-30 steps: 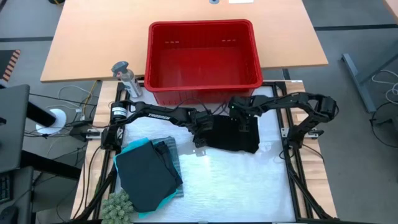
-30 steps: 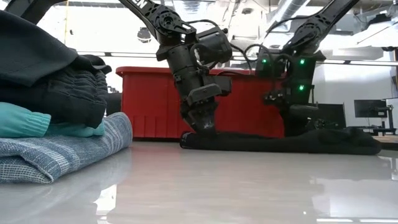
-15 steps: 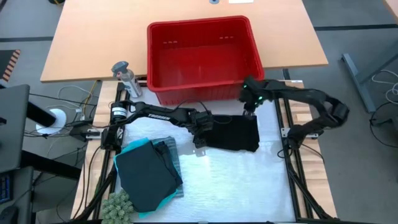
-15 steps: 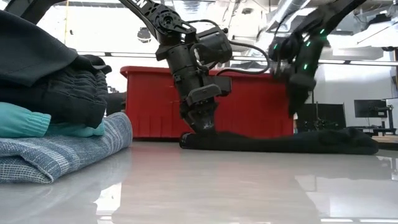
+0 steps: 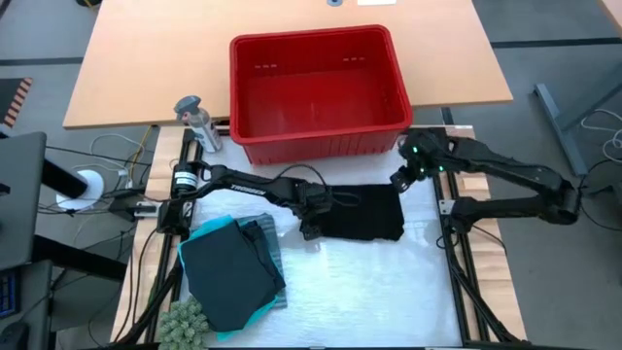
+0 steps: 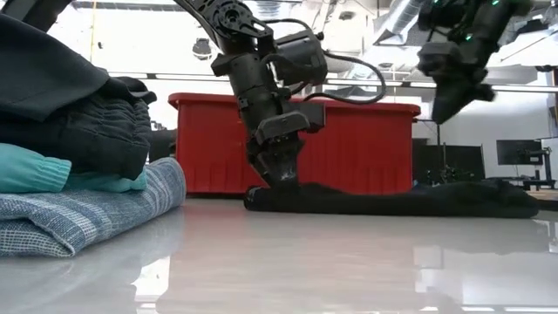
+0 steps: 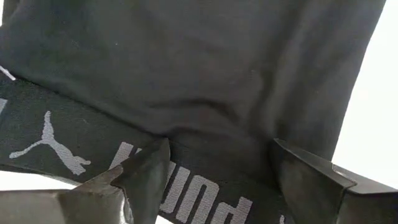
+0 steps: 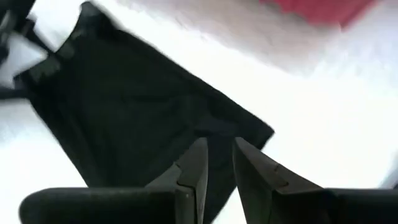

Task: Fold Laundry from Bin
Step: Fold the black boxer from the red organizer bin

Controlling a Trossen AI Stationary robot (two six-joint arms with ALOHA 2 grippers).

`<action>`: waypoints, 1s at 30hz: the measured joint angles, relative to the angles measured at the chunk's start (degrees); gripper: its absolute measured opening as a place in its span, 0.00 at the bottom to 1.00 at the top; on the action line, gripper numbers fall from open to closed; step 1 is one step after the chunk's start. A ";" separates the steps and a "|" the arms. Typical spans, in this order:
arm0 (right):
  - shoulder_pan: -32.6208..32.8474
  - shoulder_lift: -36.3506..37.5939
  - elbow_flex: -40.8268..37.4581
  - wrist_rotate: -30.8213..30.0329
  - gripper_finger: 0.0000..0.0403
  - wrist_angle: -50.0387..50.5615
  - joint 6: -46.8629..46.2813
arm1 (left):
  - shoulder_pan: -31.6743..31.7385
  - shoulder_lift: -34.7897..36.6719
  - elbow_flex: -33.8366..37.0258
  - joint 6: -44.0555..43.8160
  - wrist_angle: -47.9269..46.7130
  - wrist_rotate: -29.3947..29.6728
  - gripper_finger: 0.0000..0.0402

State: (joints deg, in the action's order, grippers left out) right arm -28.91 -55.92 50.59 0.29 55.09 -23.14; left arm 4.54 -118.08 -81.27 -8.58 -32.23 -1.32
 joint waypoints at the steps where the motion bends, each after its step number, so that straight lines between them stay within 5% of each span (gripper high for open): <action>1: 2.23 0.69 -0.34 -1.19 0.25 0.26 -4.78 | -0.58 0.00 0.00 -0.58 -0.23 0.00 0.66; 7: 18.18 1.23 -4.82 -7.37 0.25 4.51 -25.79 | -3.90 0.04 -0.02 -4.96 -1.64 0.52 0.66; 12: 27.86 -0.21 -7.49 -5.06 0.28 2.75 -33.60 | -6.59 0.07 -0.04 -7.08 -2.78 0.53 0.66; 16: 31.98 -2.64 -7.56 -2.96 0.36 2.26 -35.90 | -8.70 0.09 -0.04 -8.42 -3.43 0.74 0.66; 20: 34.55 -7.15 -7.56 -7.47 0.44 0.91 -43.08 | -10.46 0.05 -0.02 -8.64 -3.32 3.13 0.66; 30: 37.59 -20.33 -7.56 -10.50 0.45 -7.33 -48.80 | -11.35 -0.02 0.00 -9.55 -2.89 4.02 0.66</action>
State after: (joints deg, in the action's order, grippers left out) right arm 8.69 -76.25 43.03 -10.21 47.76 -71.94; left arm -6.81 -118.10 -81.28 -18.13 -35.11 2.70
